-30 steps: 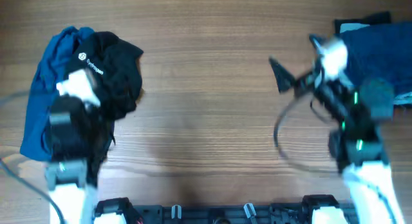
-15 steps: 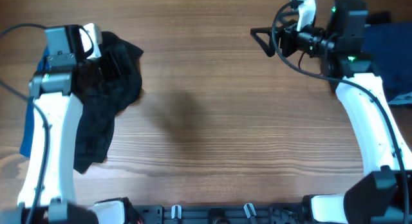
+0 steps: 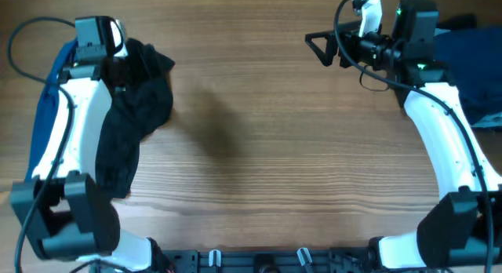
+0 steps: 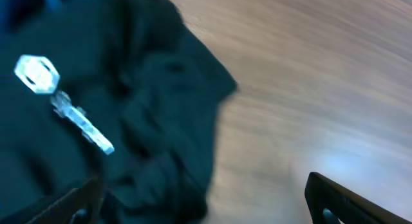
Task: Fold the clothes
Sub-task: 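Reach left gripper to the black t-shirt and grasp its edge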
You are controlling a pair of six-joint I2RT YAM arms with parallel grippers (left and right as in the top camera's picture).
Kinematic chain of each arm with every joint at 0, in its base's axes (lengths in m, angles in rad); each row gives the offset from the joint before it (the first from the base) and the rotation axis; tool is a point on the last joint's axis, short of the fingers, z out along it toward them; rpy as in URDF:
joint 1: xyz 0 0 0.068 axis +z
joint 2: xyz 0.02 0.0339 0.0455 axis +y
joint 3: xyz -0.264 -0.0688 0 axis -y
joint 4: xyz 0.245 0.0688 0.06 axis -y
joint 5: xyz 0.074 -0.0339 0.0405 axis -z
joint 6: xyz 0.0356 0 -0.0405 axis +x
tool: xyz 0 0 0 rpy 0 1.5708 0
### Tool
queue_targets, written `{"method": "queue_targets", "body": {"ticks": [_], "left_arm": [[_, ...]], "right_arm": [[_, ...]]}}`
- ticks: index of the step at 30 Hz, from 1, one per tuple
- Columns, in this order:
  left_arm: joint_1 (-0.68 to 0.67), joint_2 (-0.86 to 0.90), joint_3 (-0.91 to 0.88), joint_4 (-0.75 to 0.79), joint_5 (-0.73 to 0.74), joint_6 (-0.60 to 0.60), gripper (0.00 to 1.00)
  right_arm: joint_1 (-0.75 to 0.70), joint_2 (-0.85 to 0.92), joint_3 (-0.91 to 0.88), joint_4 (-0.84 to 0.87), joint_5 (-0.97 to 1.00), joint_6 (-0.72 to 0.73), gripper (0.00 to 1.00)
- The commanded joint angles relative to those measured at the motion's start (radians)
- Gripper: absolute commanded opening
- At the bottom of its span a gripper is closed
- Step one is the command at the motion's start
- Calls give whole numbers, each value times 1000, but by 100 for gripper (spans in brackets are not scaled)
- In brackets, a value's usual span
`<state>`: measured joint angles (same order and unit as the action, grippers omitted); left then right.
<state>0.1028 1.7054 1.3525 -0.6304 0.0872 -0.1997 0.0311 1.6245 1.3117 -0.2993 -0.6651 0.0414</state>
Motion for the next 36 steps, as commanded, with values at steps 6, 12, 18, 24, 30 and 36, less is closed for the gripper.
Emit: {"method": "queue_targets", "body": {"ticks": [6,12,18,24,30,36], "left_arm": [[-57,101,35,219,-195,66,99],[-138,222,35,351,-335,92,99],[-155,327,35,403,-404,91,94],[-142,347,35,419,-507,92,94],[-140,356,35,406,-468,83,87],[-140,375,35,397,-468,58,36]], "right_arm": [[3,157,22,4,44,15,100],[3,217,22,7,45,14,96],[3,217,22,10,45,13,96],[3,217,22,10,44,14,96],[3,217,22,10,43,41,93],[3,210,22,9,44,40,86]]}}
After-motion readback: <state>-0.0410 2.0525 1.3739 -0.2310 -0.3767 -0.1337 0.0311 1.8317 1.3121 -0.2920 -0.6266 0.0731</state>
